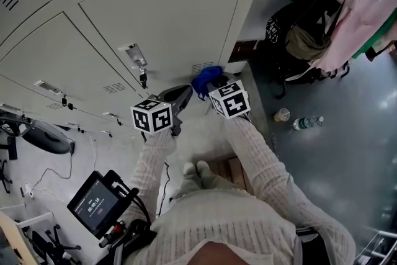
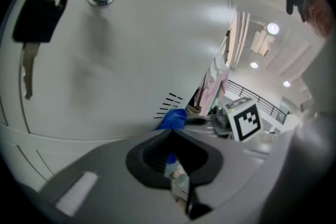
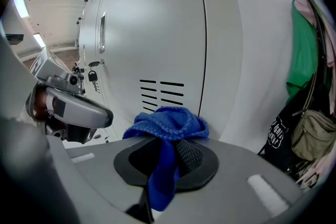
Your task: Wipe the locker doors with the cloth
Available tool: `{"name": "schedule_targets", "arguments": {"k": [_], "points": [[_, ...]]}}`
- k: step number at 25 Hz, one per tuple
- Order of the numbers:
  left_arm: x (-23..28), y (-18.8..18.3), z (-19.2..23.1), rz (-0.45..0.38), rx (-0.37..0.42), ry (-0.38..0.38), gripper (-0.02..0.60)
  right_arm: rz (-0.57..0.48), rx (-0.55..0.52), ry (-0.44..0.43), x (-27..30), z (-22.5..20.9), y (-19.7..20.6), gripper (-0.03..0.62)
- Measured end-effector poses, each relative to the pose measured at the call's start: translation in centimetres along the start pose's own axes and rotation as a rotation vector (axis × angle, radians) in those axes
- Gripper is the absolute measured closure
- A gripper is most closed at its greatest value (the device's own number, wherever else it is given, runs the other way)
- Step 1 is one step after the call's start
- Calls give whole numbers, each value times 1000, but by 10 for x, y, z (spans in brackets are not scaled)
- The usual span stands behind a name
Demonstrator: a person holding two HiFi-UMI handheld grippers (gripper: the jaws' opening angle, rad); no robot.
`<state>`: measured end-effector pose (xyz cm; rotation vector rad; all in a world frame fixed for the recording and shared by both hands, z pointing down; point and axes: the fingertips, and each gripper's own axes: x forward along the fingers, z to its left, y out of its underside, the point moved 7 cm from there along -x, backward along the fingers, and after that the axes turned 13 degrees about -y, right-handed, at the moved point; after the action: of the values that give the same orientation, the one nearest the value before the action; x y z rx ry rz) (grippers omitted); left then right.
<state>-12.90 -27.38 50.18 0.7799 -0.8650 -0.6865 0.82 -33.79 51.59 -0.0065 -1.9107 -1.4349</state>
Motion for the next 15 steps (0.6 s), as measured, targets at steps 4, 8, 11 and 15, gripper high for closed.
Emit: {"name": "schedule_targets", "arguments": {"k": [4, 8, 11, 15], "points": [[-3, 2, 1, 0, -10, -6, 575, 41, 1, -2, 1, 0, -1, 539], [-13, -1, -7, -7, 18, -6, 575, 27, -49, -11, -11, 13, -13, 539], [-29, -7, -20, -28, 60, -3, 575, -40, -106, -39, -31, 34, -26, 539], [-45, -16, -38, -79, 120, 0, 575, -112, -198, -71, -56, 55, -40, 539]]}}
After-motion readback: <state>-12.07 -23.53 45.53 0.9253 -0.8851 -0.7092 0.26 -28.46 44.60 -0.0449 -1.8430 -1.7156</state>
